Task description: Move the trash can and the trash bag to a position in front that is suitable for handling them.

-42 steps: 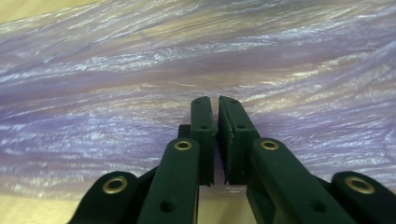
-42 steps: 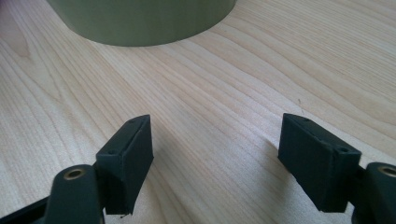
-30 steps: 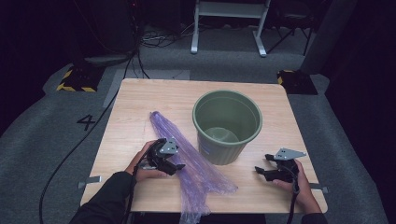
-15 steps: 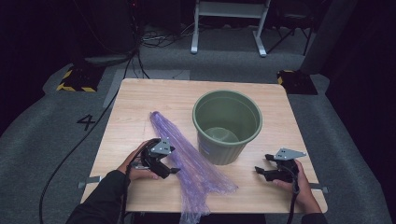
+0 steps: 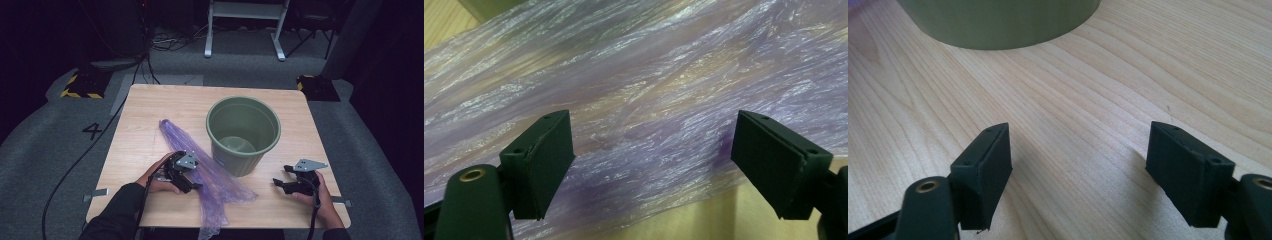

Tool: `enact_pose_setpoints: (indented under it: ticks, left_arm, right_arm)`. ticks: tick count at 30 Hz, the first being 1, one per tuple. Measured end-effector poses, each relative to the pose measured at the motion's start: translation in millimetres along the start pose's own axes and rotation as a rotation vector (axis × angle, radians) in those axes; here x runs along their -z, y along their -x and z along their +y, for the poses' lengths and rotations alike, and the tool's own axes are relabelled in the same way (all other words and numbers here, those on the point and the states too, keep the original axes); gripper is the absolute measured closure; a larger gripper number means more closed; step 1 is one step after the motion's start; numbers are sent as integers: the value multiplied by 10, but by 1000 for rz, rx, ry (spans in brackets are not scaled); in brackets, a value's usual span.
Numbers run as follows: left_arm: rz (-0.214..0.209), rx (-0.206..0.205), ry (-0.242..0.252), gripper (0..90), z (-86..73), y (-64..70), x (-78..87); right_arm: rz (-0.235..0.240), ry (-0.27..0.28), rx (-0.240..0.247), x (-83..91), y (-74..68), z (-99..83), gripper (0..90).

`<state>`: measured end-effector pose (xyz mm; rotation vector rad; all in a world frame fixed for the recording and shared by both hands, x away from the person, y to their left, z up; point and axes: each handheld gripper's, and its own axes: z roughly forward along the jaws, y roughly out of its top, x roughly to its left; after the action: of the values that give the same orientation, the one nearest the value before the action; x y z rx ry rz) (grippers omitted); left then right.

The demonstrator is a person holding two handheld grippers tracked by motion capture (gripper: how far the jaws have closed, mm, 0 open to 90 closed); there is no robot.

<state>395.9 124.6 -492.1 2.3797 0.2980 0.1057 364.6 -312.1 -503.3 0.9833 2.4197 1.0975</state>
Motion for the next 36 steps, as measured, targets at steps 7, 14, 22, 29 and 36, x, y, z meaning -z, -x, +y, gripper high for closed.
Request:
enact_pose_setpoints:
  ticks: [7,14,22,29,36]
  left_arm:
    - [25,47,8,187,-5,-79,-88]
    - [78,83,46,517,-8,-155,-62]
    - [122,73,41,812,-13,-155,-44]
    - [192,135,81,867,-80,-201,57]
    - [240,150,124,874,-113,-201,222]
  right_arm:
    - [0,0,0,0,0,0,261]
    - [0,0,1,0,0,0,261]
    - [-1,-1,0,1,-4,-1,261]
    - [-2,-1,1,3,-7,-3,259]
    - [-2,-1,1,3,-7,-3,259]
